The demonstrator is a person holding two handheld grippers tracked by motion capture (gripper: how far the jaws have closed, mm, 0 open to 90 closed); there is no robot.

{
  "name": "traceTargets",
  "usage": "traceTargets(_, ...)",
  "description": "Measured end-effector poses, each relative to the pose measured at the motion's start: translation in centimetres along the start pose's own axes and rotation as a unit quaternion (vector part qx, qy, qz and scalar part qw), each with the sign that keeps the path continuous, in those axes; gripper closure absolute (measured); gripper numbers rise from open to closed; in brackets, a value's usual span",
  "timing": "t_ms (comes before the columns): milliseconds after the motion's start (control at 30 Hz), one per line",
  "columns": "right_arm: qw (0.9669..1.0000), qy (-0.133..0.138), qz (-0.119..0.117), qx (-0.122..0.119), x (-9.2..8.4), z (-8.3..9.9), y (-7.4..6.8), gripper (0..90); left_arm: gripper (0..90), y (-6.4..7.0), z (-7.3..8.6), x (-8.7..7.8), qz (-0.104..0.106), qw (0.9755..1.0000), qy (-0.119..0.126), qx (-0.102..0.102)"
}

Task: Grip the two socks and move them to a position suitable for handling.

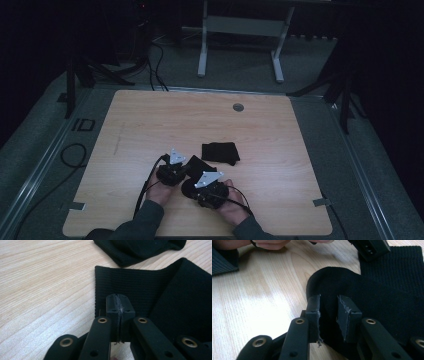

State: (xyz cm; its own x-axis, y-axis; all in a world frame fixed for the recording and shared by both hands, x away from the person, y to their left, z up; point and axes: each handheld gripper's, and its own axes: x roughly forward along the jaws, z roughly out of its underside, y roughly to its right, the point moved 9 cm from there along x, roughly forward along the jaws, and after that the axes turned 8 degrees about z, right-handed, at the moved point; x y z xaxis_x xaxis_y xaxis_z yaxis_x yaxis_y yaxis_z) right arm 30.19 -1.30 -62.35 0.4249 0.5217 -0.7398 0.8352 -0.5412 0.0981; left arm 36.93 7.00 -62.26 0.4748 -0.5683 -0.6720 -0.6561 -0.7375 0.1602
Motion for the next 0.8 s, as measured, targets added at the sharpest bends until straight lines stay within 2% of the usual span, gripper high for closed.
traceTargets(133, 1.0000, 0.001, 0.000, 0.004, 0.01, 0.00, 0.01, 70.8, 90.0, 0.07, 0.06, -0.02, -0.007, 0.9999, -0.005, 0.008)
traceTargets(300, 1.0000, 0.004, -0.001, 0.008, 0.04, -0.03, 0.03, 70.7, 90.0, 0.14, 0.10, -0.04, -0.009, 0.9999, -0.007, 0.007)
traceTargets(467, 0.9999, 0.004, 0.008, 0.011, 0.01, 0.02, 0.28, 78.4, 90.0, 0.27, 0.24, -0.21, -0.013, 0.9998, -0.015, 0.008)
traceTargets(533, 0.9998, 0.004, 0.009, 0.019, -0.06, 0.08, 0.39, 81.6, 90.0, 0.28, 0.27, -0.25, -0.014, 0.9998, -0.016, 0.008)
traceTargets(800, 0.9996, 0.004, 0.010, 0.024, -0.86, 0.26, 0.85, 83.7, 90.0, 0.37, 0.43, -0.35, -0.017, 0.9998, -0.011, 0.003)
